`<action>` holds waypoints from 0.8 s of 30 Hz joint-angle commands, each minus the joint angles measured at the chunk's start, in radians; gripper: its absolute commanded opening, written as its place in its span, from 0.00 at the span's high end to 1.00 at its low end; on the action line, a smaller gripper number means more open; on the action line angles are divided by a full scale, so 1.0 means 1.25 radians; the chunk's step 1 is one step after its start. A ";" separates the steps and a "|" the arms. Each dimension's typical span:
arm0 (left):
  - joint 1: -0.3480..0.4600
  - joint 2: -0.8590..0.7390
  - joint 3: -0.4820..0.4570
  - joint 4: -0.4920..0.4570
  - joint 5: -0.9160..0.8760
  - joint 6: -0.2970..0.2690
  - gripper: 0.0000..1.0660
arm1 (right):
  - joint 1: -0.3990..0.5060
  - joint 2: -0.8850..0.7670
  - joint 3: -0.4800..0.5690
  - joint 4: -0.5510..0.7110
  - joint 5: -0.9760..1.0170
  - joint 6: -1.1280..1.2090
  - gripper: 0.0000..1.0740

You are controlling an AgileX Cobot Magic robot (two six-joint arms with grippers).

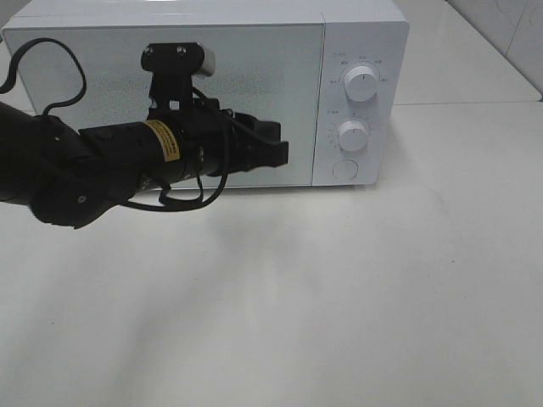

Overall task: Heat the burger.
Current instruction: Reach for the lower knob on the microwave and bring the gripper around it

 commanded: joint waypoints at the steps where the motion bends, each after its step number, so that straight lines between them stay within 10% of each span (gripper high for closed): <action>1: -0.022 -0.054 0.028 0.006 0.103 -0.018 0.09 | -0.005 -0.020 0.001 0.002 -0.007 -0.005 0.31; 24: -0.029 -0.378 0.033 0.006 1.023 -0.034 0.08 | -0.005 -0.020 0.001 0.002 -0.007 -0.006 0.31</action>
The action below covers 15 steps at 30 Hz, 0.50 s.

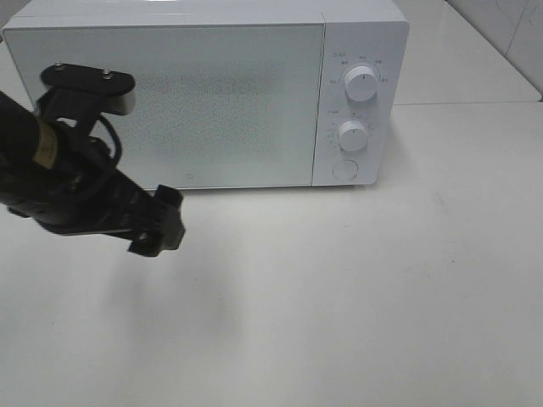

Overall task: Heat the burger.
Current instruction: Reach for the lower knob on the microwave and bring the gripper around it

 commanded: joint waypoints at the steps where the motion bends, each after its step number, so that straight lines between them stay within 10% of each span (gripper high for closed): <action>1: -0.002 -0.059 0.000 0.001 0.146 -0.003 0.08 | -0.005 -0.020 0.001 0.002 -0.007 -0.006 0.31; 6: 0.070 -0.142 0.000 -0.024 0.283 0.002 0.08 | -0.005 -0.020 0.001 0.002 -0.007 -0.005 0.31; 15: 0.436 -0.266 -0.001 -0.107 0.390 0.162 0.08 | -0.005 -0.020 0.001 0.002 -0.007 -0.006 0.31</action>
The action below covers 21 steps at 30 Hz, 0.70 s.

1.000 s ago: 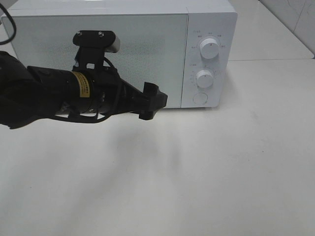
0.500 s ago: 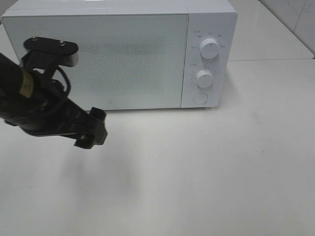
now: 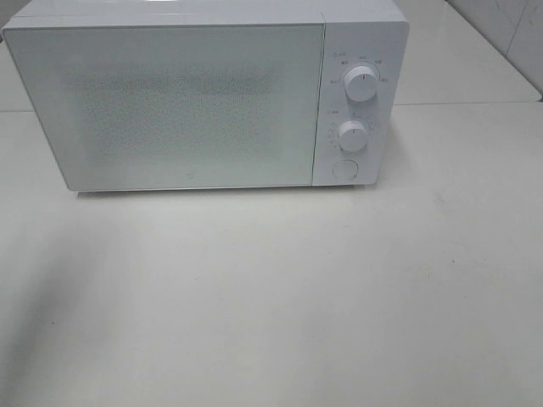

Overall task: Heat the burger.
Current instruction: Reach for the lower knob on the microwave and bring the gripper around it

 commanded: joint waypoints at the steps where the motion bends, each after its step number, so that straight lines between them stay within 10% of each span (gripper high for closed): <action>1: 0.125 -0.042 0.000 -0.054 0.058 0.085 0.08 | -0.005 -0.020 0.001 0.003 -0.007 -0.006 0.31; 6: 0.215 -0.119 0.006 -0.089 0.110 0.111 0.08 | -0.005 -0.020 0.001 0.003 -0.008 -0.006 0.31; 21: 0.214 -0.500 0.218 -0.089 0.015 0.168 0.08 | -0.005 -0.020 0.001 0.003 -0.008 -0.006 0.31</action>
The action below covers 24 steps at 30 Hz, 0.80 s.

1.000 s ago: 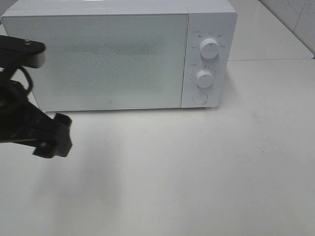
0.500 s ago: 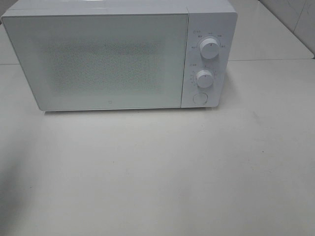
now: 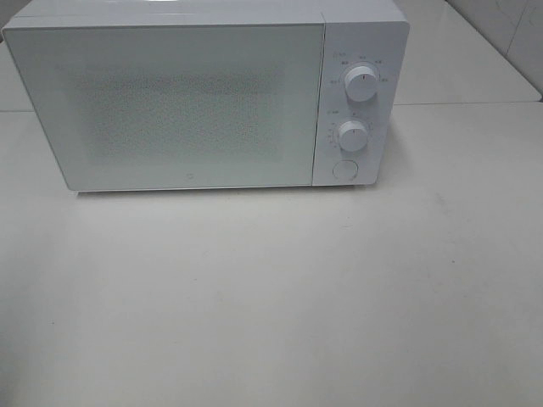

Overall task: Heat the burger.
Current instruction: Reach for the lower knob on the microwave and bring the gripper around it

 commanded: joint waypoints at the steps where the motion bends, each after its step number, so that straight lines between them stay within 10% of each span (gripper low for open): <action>1: 0.002 -0.109 0.062 -0.007 -0.015 0.009 0.08 | -0.005 -0.020 0.001 0.003 -0.008 -0.006 0.31; 24: 0.002 -0.509 0.080 -0.085 0.014 0.050 0.08 | -0.005 -0.020 0.001 0.003 -0.008 -0.006 0.31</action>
